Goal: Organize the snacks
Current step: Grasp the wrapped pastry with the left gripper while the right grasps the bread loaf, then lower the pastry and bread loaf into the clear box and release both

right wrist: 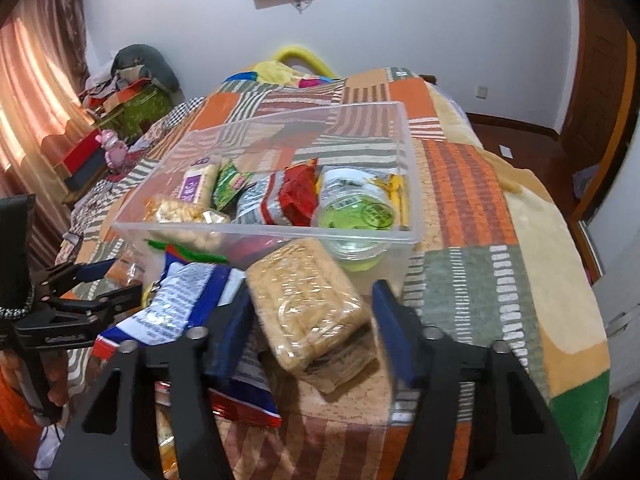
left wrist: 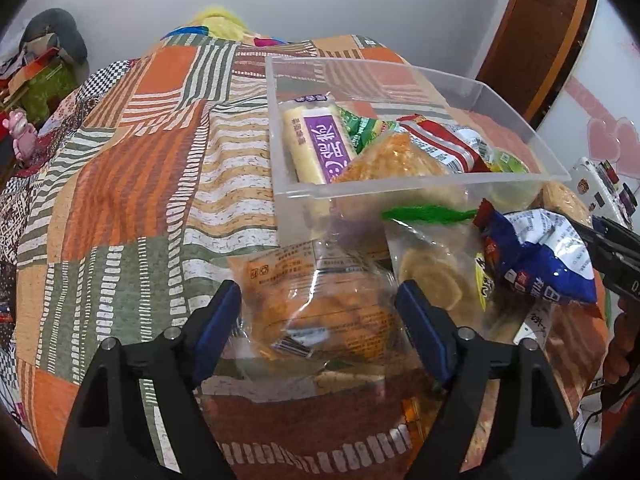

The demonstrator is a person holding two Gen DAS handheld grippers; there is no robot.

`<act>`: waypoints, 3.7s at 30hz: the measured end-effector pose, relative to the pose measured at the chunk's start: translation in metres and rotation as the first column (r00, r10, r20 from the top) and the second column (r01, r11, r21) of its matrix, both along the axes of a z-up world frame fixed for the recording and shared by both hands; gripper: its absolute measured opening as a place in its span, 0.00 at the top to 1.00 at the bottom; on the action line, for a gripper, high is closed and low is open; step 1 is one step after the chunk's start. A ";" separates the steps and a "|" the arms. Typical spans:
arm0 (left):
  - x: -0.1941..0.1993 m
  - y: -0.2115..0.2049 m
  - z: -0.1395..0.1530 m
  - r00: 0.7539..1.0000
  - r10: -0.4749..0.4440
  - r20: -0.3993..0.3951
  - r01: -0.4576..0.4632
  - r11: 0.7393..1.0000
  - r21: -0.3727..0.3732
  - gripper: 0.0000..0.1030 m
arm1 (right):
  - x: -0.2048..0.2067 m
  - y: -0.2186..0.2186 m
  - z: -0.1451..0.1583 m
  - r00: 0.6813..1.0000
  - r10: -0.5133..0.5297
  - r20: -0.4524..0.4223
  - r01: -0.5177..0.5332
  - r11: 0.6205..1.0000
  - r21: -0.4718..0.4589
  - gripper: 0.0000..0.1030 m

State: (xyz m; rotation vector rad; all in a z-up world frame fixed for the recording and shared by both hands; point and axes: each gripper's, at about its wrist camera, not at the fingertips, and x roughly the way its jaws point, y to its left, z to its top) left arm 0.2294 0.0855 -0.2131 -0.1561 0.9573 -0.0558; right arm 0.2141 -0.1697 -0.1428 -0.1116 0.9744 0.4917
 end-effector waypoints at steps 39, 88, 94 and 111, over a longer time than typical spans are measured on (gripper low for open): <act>0.014 0.004 -0.020 0.999 0.029 -0.038 -0.029 1.000 0.008 0.32 | -0.007 -0.025 0.010 0.999 -0.029 0.017 0.029 0.999 0.028 0.68; 0.101 -0.052 0.073 0.988 -0.066 0.141 0.069 0.998 -0.015 0.41 | 0.079 0.023 0.022 0.996 -0.023 0.086 0.021 0.999 0.028 0.68; 0.106 -0.056 0.076 0.987 -0.071 0.144 0.075 0.997 -0.023 0.41 | 0.082 0.021 0.024 0.997 -0.024 0.079 0.022 0.999 0.031 0.66; 0.032 -0.048 0.115 0.971 -0.094 0.219 0.089 0.995 0.033 0.36 | 0.040 -0.001 0.066 0.987 0.007 0.159 -0.020 0.997 0.077 0.54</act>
